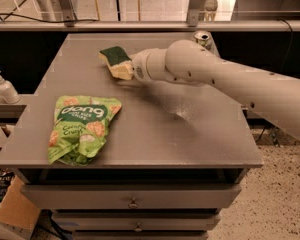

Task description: Pick sponge

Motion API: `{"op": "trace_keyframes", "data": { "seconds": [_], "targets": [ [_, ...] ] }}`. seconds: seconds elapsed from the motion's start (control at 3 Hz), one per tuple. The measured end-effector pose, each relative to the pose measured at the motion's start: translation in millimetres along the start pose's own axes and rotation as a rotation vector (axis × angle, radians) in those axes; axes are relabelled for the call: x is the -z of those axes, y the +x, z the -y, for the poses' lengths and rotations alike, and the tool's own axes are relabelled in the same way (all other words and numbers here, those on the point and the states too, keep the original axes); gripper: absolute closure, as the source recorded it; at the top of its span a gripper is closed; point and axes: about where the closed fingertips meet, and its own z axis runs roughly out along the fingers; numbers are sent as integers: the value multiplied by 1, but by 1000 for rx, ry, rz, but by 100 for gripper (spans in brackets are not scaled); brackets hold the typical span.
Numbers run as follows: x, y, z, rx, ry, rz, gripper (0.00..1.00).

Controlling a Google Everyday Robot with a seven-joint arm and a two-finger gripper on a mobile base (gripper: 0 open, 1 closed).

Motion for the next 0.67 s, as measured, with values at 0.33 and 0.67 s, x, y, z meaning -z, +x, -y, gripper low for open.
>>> {"op": "trace_keyframes", "data": {
  "seconds": [0.33,0.67],
  "targets": [
    [37,-33,0,19,19,77,100],
    [81,-60,-10,18,33,141,100]
  ]
}}
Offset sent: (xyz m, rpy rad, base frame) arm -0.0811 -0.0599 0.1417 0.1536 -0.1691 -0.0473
